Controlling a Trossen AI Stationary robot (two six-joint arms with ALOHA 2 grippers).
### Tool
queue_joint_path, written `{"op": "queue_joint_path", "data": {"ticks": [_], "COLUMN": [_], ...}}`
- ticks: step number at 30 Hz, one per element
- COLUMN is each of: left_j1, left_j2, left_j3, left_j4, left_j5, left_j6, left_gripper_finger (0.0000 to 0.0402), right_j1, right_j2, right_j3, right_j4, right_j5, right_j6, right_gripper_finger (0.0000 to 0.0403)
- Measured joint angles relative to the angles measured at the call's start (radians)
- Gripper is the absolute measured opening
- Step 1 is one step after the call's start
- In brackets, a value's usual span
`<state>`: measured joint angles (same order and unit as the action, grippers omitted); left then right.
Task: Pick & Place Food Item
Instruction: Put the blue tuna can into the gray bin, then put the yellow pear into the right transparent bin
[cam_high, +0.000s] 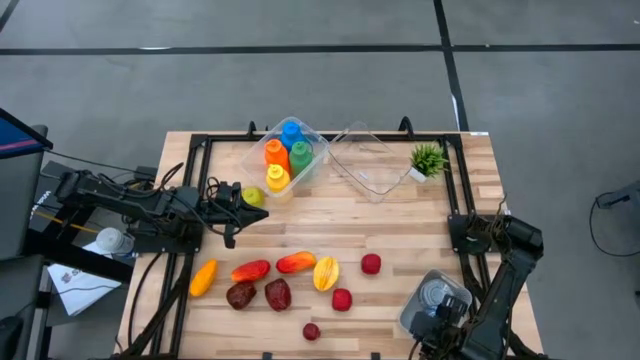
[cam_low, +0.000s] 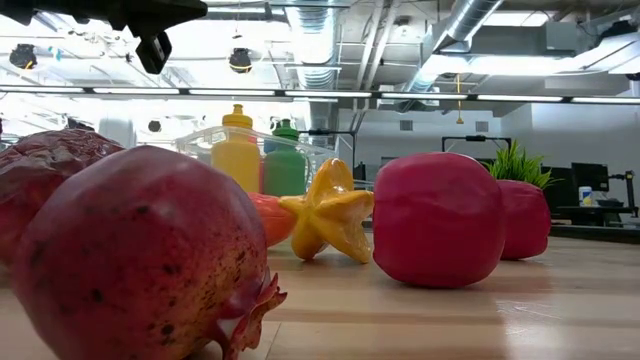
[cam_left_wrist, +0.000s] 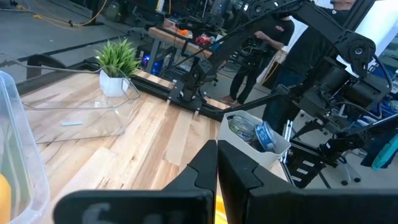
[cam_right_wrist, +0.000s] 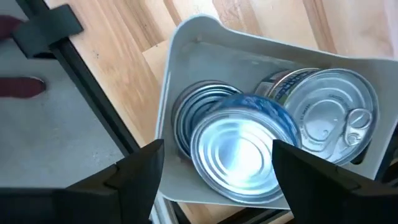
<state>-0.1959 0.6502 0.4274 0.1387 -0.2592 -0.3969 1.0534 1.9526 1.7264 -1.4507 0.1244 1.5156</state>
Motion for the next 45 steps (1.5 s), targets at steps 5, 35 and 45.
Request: {"op": "queue_joint_path", "data": {"ticks": [5, 35, 45], "left_j1": [0.0, 0.0, 0.0], "left_j2": [0.0, 0.0, 0.0], "left_j3": [0.0, 0.0, 0.0], "left_j4": [0.0, 0.001, 0.024], "left_j5": [0.0, -0.003, -0.003], "left_j6": [-0.003, -0.004, -0.004], "left_gripper_finger": [0.0001, 0.0001, 0.0001], "right_j1": [0.002, -0.061, -0.06], "right_j2": [-0.014, -0.074, -0.074], "right_j3": [0.0, -0.216, -0.179], "right_j4": [-0.003, -0.034, -0.023], "right_j5": [-0.001, -0.123, -0.128], "right_j6": [0.132, 0.396, 0.309], "right_gripper_finger": [0.029, 0.0055, 0.0015]}}
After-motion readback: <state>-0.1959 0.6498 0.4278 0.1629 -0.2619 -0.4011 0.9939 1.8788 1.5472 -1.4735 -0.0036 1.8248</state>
